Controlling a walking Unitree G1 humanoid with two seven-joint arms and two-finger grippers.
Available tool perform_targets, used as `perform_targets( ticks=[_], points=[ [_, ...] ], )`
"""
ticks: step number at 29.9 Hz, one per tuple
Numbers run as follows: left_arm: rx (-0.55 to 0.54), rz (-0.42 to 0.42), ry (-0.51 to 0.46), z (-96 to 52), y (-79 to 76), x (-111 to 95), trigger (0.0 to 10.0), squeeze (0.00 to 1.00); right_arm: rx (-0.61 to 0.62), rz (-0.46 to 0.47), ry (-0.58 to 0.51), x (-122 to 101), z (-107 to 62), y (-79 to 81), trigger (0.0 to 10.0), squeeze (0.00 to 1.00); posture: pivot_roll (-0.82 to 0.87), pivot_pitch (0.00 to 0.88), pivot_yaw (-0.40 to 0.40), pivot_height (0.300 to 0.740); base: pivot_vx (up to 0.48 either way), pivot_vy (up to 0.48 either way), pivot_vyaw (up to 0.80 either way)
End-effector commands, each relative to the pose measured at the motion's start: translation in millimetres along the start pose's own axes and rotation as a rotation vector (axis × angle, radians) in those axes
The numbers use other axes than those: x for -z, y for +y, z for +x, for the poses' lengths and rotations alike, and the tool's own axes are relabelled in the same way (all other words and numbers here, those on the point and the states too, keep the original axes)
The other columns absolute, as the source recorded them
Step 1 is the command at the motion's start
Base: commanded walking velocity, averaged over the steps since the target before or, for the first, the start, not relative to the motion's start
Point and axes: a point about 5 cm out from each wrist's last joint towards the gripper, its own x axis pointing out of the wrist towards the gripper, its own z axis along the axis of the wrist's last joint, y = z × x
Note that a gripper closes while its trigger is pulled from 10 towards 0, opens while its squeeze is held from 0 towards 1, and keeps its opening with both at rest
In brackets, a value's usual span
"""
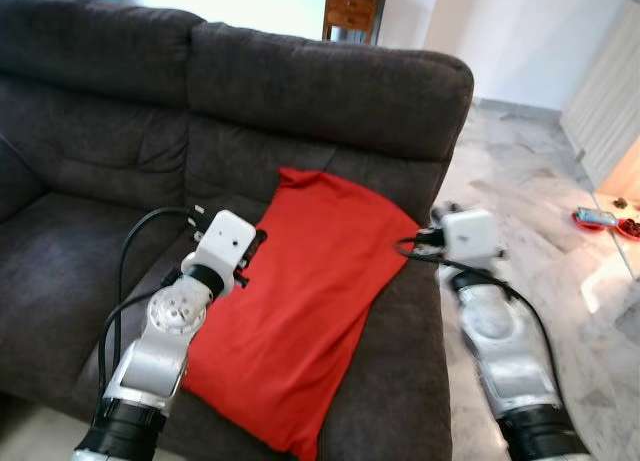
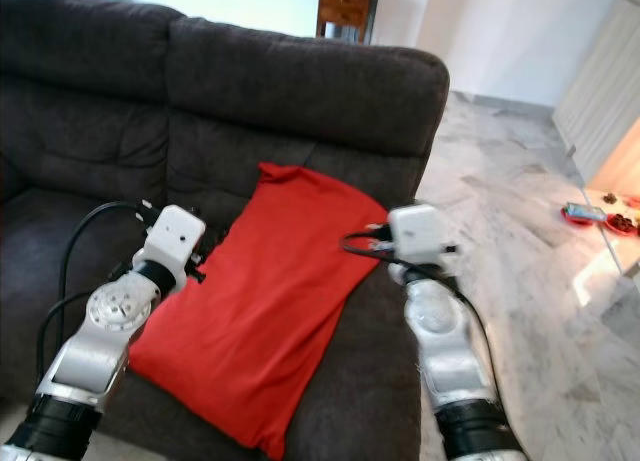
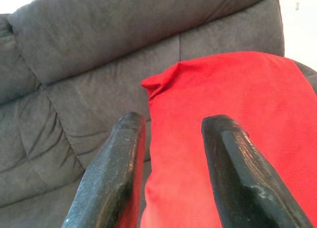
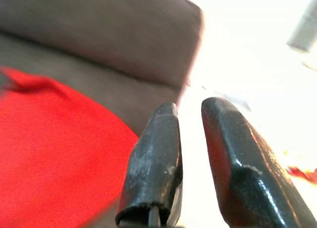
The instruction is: Move the pillow to the sofa from floor
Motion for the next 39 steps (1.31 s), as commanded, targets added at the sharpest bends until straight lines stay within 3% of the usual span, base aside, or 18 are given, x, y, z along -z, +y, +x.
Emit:
perform_targets(
  ticks=[1,2,3,4,11,12,15,17,18,20,22,25,28,39],
  points=[
    [-0.024,-0.019,0.014,-2.5,-3.4,10,10.0,0.0,0.038,0.065,0.045,18,-5.5,-6.2,10.0,0.0,0.07,0.0,-0.093,0.74,0.0,0.0,0.0],
    [-0.066,-0.022,0.06,-7.8,-2.3,27,10.0,0.0,0.077,0.112,0.114,39,-12.7,-11.5,10.0,0.0,0.07,0.0,-0.09,0.74,0.0,0.0,0.0],
    [-0.066,-0.022,0.06,-7.8,-2.3,27,10.0,0.0,0.077,0.112,0.114,39,-12.7,-11.5,10.0,0.0,0.07,0.0,-0.09,0.74,0.0,0.0,0.0],
    [-0.109,-0.056,0.116,-13.0,-0.8,44,10.0,0.0,0.111,0.147,0.179,58,-19.9,-15.2,10.0,0.0,0.07,0.0,-0.089,0.74,0.0,0.0,0.0],
    [-0.258,-0.181,0.287,-38.3,6.5,97,10.0,0.0,0.277,0.229,0.484,128,-61.6,-37.0,10.0,0.0,0.06,0.0,-0.08,0.74,0.0,0.0,0.0],
    [-0.258,-0.181,0.287,-38.3,6.5,97,10.0,0.0,0.277,0.229,0.484,128,-61.6,-37.0,10.0,0.0,0.06,0.0,-0.08,0.74,0.0,0.0,0.0],
    [-0.299,-0.228,0.386,-56.1,-0.7,127,10.0,0.0,0.261,0.23,0.618,156,-88.4,-37.5,10.0,0.0,0.06,0.0,-0.073,0.74,0.0,0.0,0.0],
    [-0.299,-0.229,0.402,-58.7,-2.5,131,10.0,0.0,0.254,0.229,0.639,159,-92.8,-36.8,10.0,0.0,0.06,0.0,-0.073,0.74,0.0,0.0,0.0],
    [-0.292,-0.236,0.452,-66.2,-8.9,142,10.0,0.0,0.255,0.24,0.707,170,-105.6,-35.8,10.0,0.0,0.06,0.0,-0.072,0.74,0.0,0.0,0.0],
    [-0.285,-0.238,0.488,-71.8,-13.8,149,10.0,0.0,0.251,0.267,0.748,176,-114.7,-33.5,10.0,0.0,0.05,0.0,-0.067,0.74,0.0,0.0,0.0],
    [-0.273,-0.251,0.538,-80.9,-22.9,160,10.0,0.0,0.203,0.266,0.849,190,-137.8,-24.4,10.0,0.0,0.06,0.0,-0.066,0.74,0.0,0.0,0.0],
    [-0.269,-0.26,0.583,-88.4,-28.0,169,10.0,0.0,0.184,0.252,0.934,199,-157.0,-18.4,10.0,0.0,0.07,0.0,-0.065,0.74,0.0,0.0,0.0],
    [-0.262,-0.27,0.649,-99.4,-32.8,180,10.0,0.0,0.153,0.269,0.951,202,-164.5,-8.0,10.0,0.0,0.07,0.0,-0.056,0.74,0.0,0.0,0.0],
    [-0.214,-0.263,0.78,-125.1,-46.4,199,10.0,0.0,0.058,0.272,0.962,200,-164.0,10.0,10.0,0.0,0.05,0.0,-0.047,0.74,0.0,0.0,0.0]
  ],
)
